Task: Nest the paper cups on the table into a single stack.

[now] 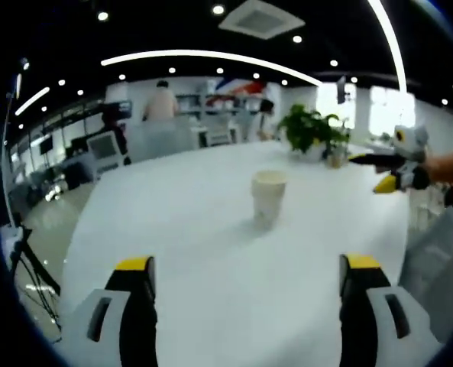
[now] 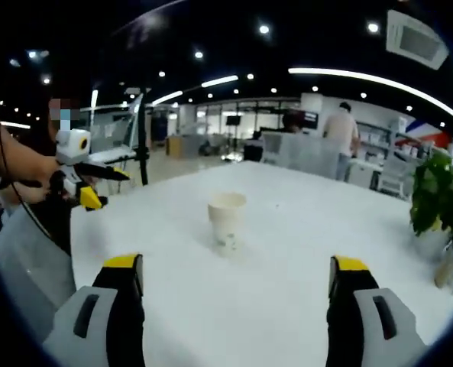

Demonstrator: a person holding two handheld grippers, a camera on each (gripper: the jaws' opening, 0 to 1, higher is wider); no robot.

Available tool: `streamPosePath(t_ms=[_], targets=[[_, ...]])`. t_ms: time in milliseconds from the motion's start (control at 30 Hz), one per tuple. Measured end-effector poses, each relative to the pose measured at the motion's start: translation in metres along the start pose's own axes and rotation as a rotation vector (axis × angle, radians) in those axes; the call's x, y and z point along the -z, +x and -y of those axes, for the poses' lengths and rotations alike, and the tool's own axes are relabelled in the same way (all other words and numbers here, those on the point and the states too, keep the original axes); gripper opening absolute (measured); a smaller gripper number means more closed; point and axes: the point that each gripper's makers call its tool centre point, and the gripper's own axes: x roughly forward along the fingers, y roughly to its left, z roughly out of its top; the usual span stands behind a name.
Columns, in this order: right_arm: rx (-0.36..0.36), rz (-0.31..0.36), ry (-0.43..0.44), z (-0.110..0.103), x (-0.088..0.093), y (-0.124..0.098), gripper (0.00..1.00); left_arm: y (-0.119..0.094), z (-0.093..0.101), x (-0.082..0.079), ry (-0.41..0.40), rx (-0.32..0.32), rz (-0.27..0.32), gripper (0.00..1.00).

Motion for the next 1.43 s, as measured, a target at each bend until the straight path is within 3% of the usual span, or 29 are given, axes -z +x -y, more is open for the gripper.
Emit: streamPosePath(t_ms=[133,267,433,533,767,1433], targets=[[0.01,0.011,-0.002,-0.006,0.002,-0.018,1.0,-0.02,0.002,-0.011,-0.023,-0.013,0.053,0.99],[0.023,0.009,-0.029,-0.009,0.002,-0.036,1.0,-0.036,0.008,-0.011,0.011,-0.022,0.053,0.99],[0.043,0.028,-0.007,-0.01,0.001,-0.05,1.0,-0.046,0.009,-0.008,-0.014,-0.032,0.08,0.99],[0.054,0.021,0.006,-0.007,0.009,-0.052,1.0,-0.047,0.009,0.0,-0.023,-0.04,0.067,0.99],[0.062,0.02,0.008,-0.005,0.012,-0.055,1.0,-0.049,0.008,0.0,-0.02,-0.043,0.069,0.99],[0.053,0.003,0.024,-0.012,0.016,-0.057,1.0,-0.051,0.013,-0.016,-0.036,-0.043,0.104,0.99]])
